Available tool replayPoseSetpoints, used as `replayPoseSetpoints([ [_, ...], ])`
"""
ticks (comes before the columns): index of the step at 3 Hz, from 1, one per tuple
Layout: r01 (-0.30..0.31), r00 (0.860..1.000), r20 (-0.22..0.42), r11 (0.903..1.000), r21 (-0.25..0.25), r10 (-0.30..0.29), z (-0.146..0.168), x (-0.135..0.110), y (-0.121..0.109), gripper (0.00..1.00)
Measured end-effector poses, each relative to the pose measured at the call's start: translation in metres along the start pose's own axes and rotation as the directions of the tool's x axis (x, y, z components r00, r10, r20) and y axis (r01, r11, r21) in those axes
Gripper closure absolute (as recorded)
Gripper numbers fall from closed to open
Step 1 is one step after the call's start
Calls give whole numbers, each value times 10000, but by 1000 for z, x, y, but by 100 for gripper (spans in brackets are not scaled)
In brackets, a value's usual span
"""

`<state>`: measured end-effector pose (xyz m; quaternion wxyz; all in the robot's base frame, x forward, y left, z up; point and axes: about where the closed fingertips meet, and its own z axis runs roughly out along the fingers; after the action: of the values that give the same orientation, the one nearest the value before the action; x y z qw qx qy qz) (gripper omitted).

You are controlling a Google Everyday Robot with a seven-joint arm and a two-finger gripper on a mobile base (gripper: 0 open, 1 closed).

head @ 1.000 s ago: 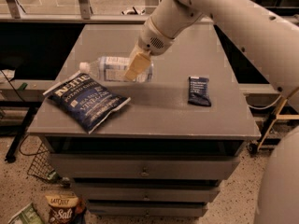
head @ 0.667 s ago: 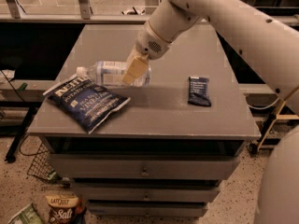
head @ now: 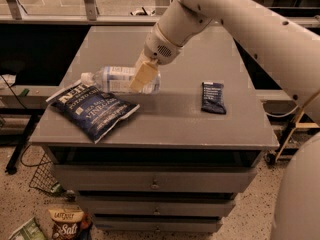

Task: Move blue plastic bottle near blue chip bag

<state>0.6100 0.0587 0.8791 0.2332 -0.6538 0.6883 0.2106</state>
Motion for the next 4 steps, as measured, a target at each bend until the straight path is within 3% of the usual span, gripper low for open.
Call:
replayPoseSetpoints([
  [2,22,10000,-10,10000,-71,-22,4,-1,1,13],
  [3,32,10000,-15,9999,-106,-32,6,-1,1,0],
  [4,64,10000,-56,9999,-93,-65,6,-1,2,0],
])
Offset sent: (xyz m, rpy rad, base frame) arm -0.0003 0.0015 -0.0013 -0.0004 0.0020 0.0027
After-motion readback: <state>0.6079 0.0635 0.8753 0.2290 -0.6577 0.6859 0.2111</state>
